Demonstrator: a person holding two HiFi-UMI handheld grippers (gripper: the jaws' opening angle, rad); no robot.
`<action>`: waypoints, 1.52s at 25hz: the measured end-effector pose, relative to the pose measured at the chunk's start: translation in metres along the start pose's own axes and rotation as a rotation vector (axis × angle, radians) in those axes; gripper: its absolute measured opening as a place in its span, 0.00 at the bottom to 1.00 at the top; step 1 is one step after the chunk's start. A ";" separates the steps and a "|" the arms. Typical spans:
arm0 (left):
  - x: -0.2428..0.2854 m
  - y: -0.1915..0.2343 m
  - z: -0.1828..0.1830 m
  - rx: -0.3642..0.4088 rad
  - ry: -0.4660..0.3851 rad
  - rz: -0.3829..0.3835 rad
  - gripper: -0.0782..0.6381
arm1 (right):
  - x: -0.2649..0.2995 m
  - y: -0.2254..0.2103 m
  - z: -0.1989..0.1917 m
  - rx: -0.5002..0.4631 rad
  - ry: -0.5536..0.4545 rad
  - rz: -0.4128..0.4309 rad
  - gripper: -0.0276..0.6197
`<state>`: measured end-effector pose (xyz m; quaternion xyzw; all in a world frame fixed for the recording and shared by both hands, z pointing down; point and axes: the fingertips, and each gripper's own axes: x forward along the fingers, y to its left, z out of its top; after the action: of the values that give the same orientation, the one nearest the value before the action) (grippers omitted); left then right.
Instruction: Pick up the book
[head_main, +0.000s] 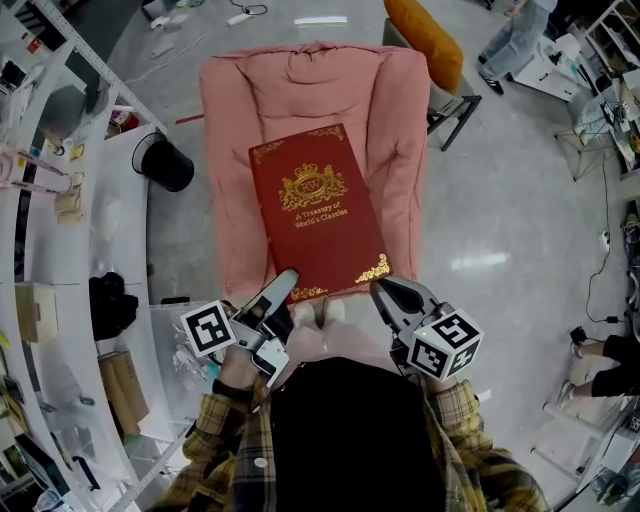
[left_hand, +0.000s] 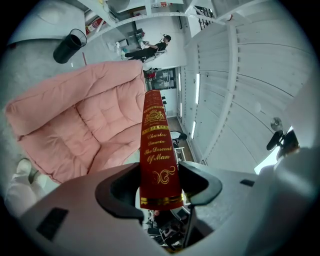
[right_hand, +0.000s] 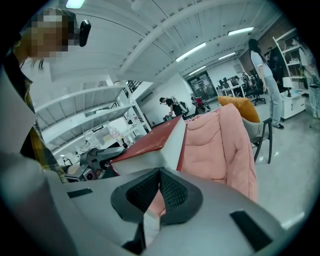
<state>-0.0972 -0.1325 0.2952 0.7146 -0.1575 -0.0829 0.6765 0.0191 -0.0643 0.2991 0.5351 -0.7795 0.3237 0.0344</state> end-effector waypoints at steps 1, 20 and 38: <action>0.000 0.000 -0.001 -0.003 0.000 -0.002 0.45 | -0.001 0.000 0.001 0.000 -0.001 0.000 0.07; -0.001 -0.018 -0.001 0.029 -0.011 -0.034 0.45 | -0.003 0.006 0.015 -0.055 -0.023 0.007 0.07; -0.001 -0.016 0.000 0.029 -0.002 -0.030 0.45 | -0.001 0.007 0.014 -0.061 -0.021 -0.002 0.07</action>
<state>-0.0967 -0.1320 0.2787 0.7265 -0.1487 -0.0916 0.6646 0.0175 -0.0692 0.2841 0.5377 -0.7889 0.2943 0.0429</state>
